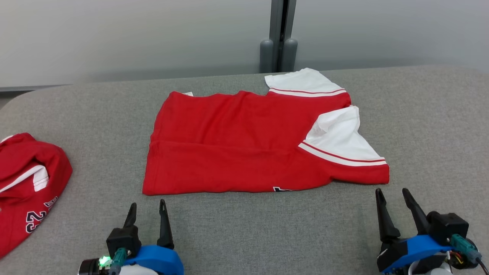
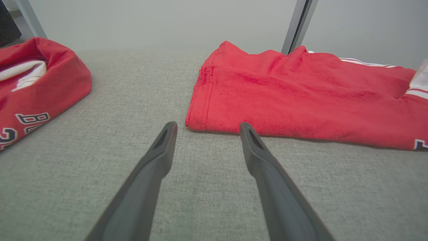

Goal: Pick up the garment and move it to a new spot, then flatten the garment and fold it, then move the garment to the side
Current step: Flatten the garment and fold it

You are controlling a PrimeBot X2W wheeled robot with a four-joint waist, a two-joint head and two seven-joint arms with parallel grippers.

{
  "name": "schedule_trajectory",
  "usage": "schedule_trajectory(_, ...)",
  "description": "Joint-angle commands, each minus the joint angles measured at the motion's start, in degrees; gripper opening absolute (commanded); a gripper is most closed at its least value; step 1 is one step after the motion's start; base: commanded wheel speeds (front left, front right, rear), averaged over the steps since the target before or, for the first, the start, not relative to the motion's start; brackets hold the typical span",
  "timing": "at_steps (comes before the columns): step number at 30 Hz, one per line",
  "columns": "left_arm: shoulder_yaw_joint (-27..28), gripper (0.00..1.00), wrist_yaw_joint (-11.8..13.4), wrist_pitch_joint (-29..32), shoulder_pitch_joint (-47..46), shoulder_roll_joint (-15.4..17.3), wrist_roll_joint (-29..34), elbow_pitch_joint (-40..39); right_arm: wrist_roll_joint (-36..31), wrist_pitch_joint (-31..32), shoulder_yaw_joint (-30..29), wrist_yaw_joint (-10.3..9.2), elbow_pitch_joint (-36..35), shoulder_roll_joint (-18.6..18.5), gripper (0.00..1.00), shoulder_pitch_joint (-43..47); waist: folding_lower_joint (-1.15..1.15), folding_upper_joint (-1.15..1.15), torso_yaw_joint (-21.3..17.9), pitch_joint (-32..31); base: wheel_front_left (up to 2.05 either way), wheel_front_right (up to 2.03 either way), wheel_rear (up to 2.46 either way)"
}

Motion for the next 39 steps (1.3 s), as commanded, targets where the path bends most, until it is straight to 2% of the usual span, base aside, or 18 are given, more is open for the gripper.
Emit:
schedule_trajectory(1,0.45,1.0,0.01,-0.27,-2.33,0.04,-0.32,0.39,0.26,-0.29,-0.09,0.0,-0.51,-0.46,1.0,-1.64,0.01,0.0,0.46,1.71,0.0,0.0,0.0)
schedule_trajectory(10,3.27,1.0,-0.54,-0.27,-11.6,0.04,-0.42,5.44,1.11,-0.3,0.68,0.0,-1.98,-1.29,1.0,-7.08,0.01,0.0,-0.14,8.92,0.0,0.0,0.0)
schedule_trajectory(18,2.44,1.0,-2.28,0.19,-15.89,0.01,-0.85,15.73,1.86,-0.29,-1.99,0.0,-0.28,-1.67,1.0,-10.72,0.01,0.0,-0.92,12.18,0.0,0.0,0.0)
schedule_trajectory(19,2.05,0.8,-2.62,0.31,-16.18,-0.01,-1.15,16.7,1.55,-0.29,-2.68,0.0,0.52,-1.66,1.0,-11.07,0.01,0.0,-0.93,12.3,0.0,0.0,0.0)
schedule_trajectory(20,1.49,0.45,-2.95,0.33,-16.32,-0.01,-1.37,17.57,1.38,-0.29,-3.26,-0.01,1.66,-1.61,1.0,-11.55,0.01,0.0,-0.92,12.4,0.0,0.0,0.0)
schedule_trajectory(21,0.8,0.25,-3.33,0.35,-16.43,-0.1,-1.56,18.3,1.48,-0.3,-3.68,0.0,2.71,-1.49,1.0,-12.01,0.01,0.0,-0.87,12.47,0.0,0.0,0.0)
schedule_trajectory(22,0.25,0.0,-3.49,0.4,-16.53,-0.18,-1.86,18.69,1.38,-0.29,-3.95,0.0,3.92,-1.36,1.0,-12.48,0.01,0.0,-0.78,12.52,0.0,0.0,0.0)
schedule_trajectory(28,-1.68,0.0,-3.55,0.41,-16.27,-0.27,-3.39,19.12,3.18,-0.29,-3.69,-0.01,10.35,-0.79,1.0,-15.02,0.01,0.0,-0.02,12.98,0.0,0.0,0.0)
schedule_trajectory(29,-1.95,0.0,-3.51,0.41,-16.22,-0.29,-3.48,19.08,3.53,-0.28,-3.64,0.0,11.43,-0.65,0.77,-15.32,0.01,0.0,0.1,13.04,0.0,0.0,0.0)
schedule_trajectory(30,-2.2,0.0,-3.49,0.41,-16.18,-0.29,-3.58,19.02,4.0,-0.16,-3.36,0.0,12.69,-0.48,0.42,-15.64,0.01,0.0,0.23,13.09,0.0,0.0,0.0)
schedule_trajectory(31,-2.41,0.0,-3.46,0.41,-16.16,-0.29,-3.77,18.91,4.59,-0.04,-3.08,-0.01,13.68,-0.27,0.0,-15.87,0.01,0.0,0.34,13.11,0.0,0.0,0.0)
schedule_trajectory(34,-2.82,0.0,-3.34,0.36,-15.97,-0.28,-4.01,17.36,6.22,0.07,-2.19,0.0,15.49,0.04,0.0,-16.09,0.01,0.0,0.66,12.93,0.0,0.0,0.0)
schedule_trajectory(39,-1.91,0.0,-2.77,0.03,-15.86,-0.16,-3.03,12.84,7.4,-0.12,-2.94,0.0,13.18,-0.49,0.0,-15.9,0.01,0.0,0.91,11.81,0.0,0.0,0.0)
